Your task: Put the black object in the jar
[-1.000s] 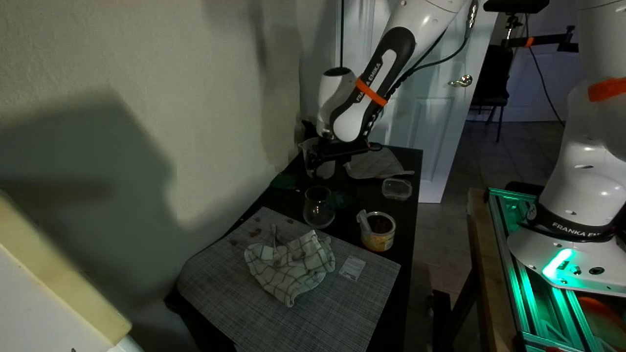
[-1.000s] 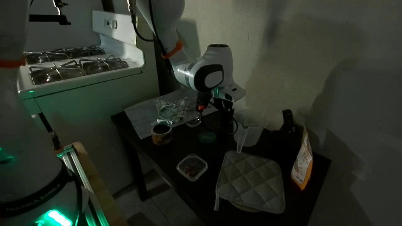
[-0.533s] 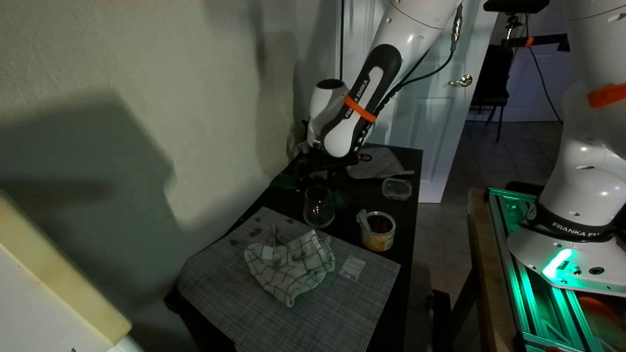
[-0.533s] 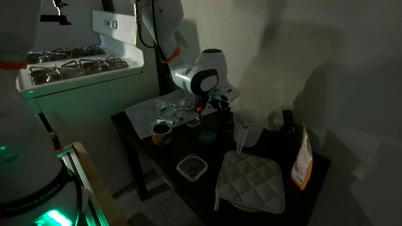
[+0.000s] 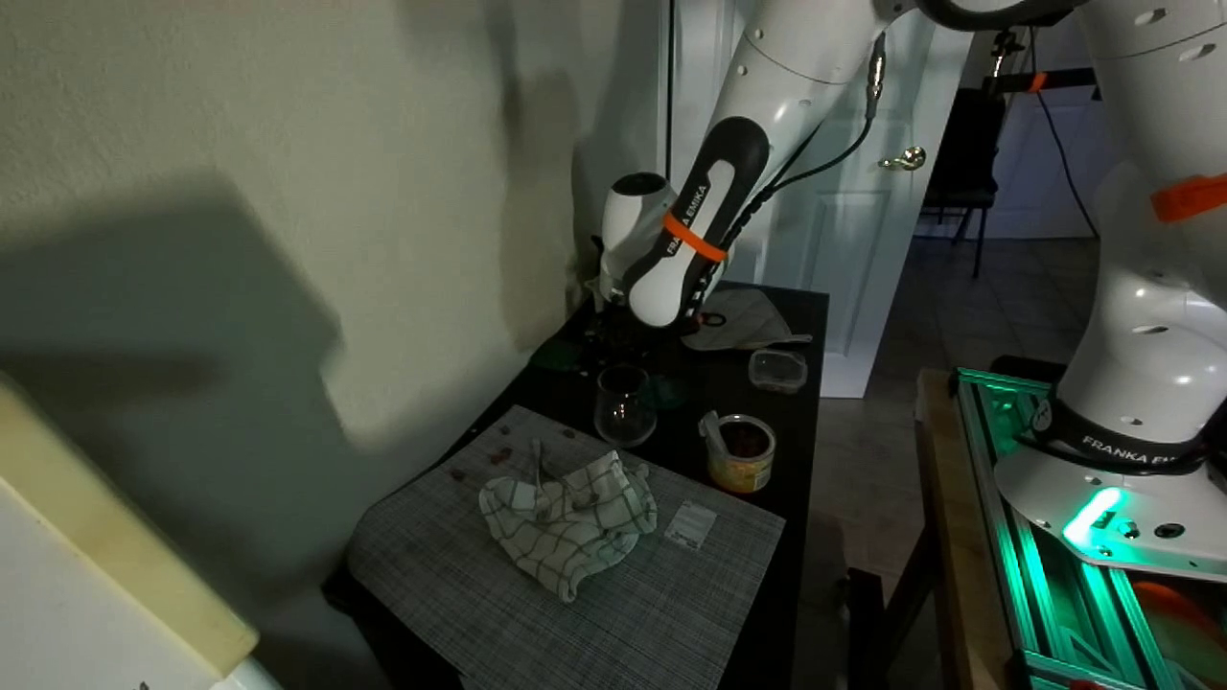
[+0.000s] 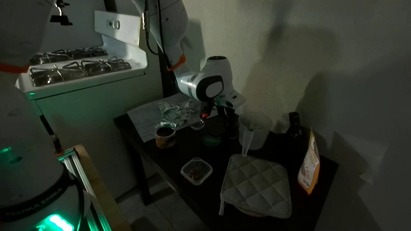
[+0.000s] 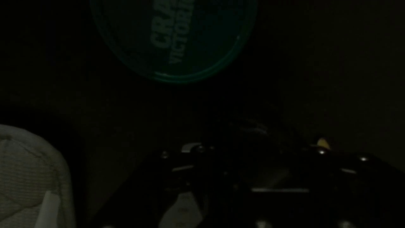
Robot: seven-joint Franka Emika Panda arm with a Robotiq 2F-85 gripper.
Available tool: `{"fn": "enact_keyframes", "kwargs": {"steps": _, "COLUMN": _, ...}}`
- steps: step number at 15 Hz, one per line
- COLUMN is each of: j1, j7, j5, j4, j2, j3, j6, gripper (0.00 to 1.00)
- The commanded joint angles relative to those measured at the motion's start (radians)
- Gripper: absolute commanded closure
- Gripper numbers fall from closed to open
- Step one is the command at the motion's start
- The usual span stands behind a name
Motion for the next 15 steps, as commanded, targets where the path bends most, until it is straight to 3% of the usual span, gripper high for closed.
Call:
{"fn": "enact_keyframes", "kwargs": {"steps": 1, "j1": -0.006, "j7": -0.005, "j5": 0.023, "j4": -0.023, "j2": -0.049, "j3": 0.049, "j6": -0.033, "gripper": 0.74}}
{"fn": "enact_keyframes", "kwargs": {"steps": 5, "j1": -0.036, "j7": -0.07, "j5": 0.037, "j4": -0.09, "j2": -0.185, "j3": 0.137, "j6": -0.024, "gripper": 0.78}}
{"fn": "enact_keyframes", "kwargs": {"steps": 7, "j1": -0.028, "j7": -0.064, "j5": 0.028, "j4": -0.125, "j2": -0.26, "j3": 0.135, "j6": -0.001, "gripper": 0.79}}
{"fn": "enact_keyframes", "kwargs": {"steps": 11, "j1": -0.034, "j7": -0.006, "j5": -0.03, "j4": -0.168, "j2": -0.406, "j3": 0.057, "j6": 0.008, "gripper": 0.79}}
{"fn": "enact_keyframes", "kwargs": {"steps": 15, "j1": -0.053, "j7": -0.016, "j5": -0.062, "j4": -0.163, "j2": -0.463, "j3": -0.05, "j6": -0.012, "gripper": 0.79}}
